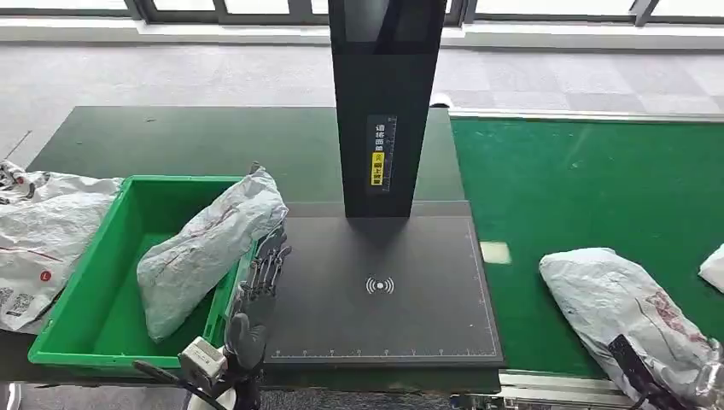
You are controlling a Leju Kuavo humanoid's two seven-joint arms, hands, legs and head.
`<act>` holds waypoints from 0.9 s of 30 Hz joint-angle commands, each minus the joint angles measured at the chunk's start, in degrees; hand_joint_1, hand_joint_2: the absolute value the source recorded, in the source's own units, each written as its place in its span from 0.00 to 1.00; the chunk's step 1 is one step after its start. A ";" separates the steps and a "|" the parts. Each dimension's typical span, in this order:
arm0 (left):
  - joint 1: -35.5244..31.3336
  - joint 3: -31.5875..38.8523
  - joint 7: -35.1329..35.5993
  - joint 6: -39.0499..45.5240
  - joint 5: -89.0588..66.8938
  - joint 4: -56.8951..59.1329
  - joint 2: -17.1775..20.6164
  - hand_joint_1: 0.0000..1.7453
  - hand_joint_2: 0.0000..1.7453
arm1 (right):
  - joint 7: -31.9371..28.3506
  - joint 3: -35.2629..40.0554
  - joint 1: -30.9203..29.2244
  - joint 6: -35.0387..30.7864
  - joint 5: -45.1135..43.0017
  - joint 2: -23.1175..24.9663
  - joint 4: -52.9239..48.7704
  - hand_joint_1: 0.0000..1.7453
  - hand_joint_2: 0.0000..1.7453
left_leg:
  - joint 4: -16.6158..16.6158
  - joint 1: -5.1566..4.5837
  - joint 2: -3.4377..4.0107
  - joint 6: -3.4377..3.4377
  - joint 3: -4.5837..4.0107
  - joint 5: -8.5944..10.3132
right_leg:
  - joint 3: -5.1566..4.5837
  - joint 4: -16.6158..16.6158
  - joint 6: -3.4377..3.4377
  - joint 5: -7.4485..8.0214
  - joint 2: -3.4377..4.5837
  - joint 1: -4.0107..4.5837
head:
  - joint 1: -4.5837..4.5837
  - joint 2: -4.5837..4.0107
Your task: Moved the parcel from conveyor to table for the left to box.
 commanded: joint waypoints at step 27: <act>-2.72 -0.98 0.80 1.61 -0.75 5.72 1.37 0.00 0.00 | -8.87 3.88 0.16 -2.01 -16.81 6.27 -5.21 1.00 1.00 | -0.10 0.04 0.12 -0.05 0.06 0.04 | 0.02 -0.10 -0.08 0.07 0.01 0.06 | -0.02 0.00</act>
